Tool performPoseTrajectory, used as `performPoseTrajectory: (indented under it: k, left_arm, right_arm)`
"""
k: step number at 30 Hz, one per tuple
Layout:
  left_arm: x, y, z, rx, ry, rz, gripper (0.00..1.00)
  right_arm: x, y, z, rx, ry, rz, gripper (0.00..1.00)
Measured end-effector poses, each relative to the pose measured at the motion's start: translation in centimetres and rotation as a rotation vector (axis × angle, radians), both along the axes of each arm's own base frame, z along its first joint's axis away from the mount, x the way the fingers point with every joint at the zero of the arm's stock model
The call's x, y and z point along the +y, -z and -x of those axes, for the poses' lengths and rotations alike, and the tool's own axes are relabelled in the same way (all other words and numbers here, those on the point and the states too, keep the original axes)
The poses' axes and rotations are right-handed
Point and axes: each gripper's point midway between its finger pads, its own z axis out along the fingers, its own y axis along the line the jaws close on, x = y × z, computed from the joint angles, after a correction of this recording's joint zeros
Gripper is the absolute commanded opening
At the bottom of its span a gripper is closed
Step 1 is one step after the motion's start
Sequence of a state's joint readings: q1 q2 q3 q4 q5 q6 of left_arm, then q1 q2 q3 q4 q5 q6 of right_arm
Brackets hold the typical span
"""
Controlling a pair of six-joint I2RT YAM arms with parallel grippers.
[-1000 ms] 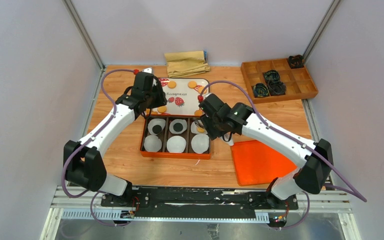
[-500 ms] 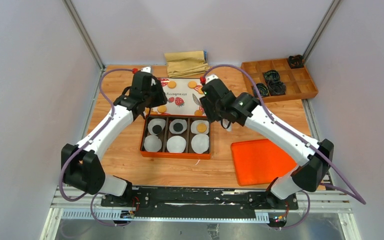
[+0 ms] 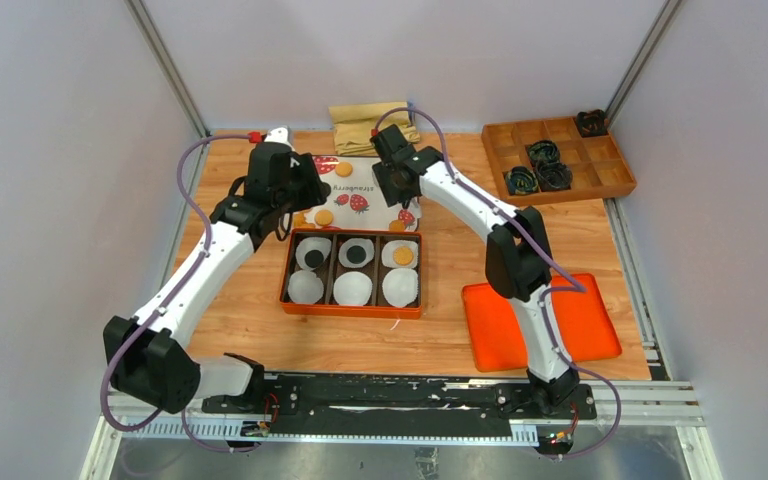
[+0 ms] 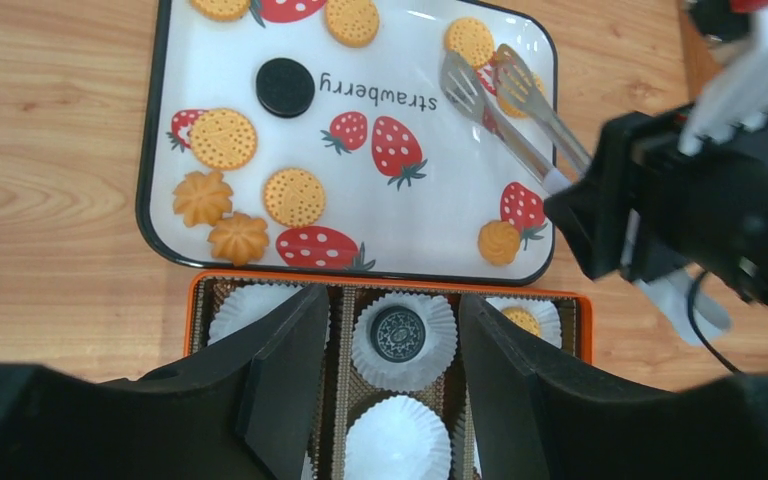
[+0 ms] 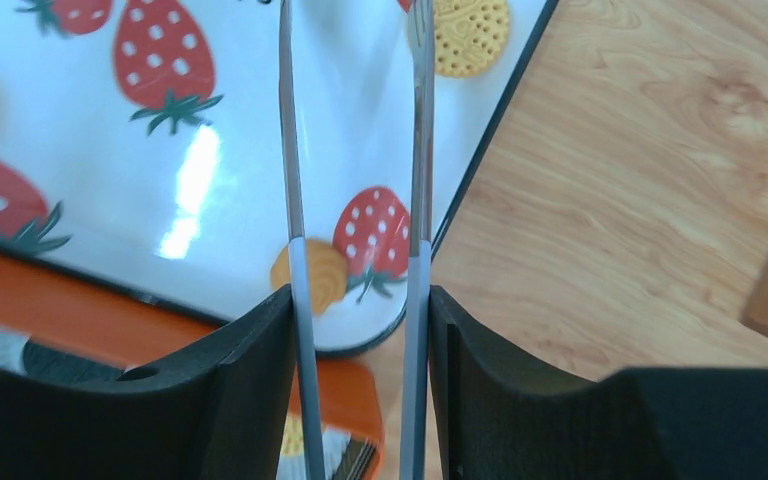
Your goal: Pack the cookies
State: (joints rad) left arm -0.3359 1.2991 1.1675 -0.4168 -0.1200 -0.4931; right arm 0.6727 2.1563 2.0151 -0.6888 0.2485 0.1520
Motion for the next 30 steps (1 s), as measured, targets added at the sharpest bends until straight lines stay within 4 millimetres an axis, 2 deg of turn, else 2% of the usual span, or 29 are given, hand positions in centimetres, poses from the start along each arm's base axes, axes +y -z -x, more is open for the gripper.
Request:
performPoseTrajectory:
  k: [3,5,10,13,17,22,30]
  left_arm:
    - [0.3,-0.5,0.2,-0.013,-0.006,-0.008,0.59]
    - [0.5,-0.5,0.2,-0.016,-0.012,-0.015,0.59]
    - [0.7,-0.3,0.3,-0.007,-0.019,-0.024,0.59]
    - [0.8,-0.1,0.4,0.000,-0.023,-0.029,0.59]
    - [1.0,0.4,0.4,0.015,-0.029,-0.043,0.59]
    - [1.0,1.1,0.2,0.034,-0.032,-0.053,0.59]
    - [1.0,1.6,0.2,0.049,-0.029,-0.057,0.59]
  right_arm:
    - [-0.5,2.4,-1.8,0.039,0.015,-0.002,0.51]
    - [-0.9,3.0,-2.7,0.050,0.025,-0.011,0.51]
    - [-1.2,2.3,-4.8,0.037,0.032,-0.060,0.51]
    - [-1.1,1.7,-5.4,0.027,0.028,-0.087,0.47]
    - [-0.8,1.9,-5.4,0.042,0.019,-0.108,0.39]
    - [-0.3,2.2,-5.1,0.062,-0.001,-0.126,0.50]
    - [-0.6,3.7,-3.9,0.119,-0.015,-0.108,0.54]
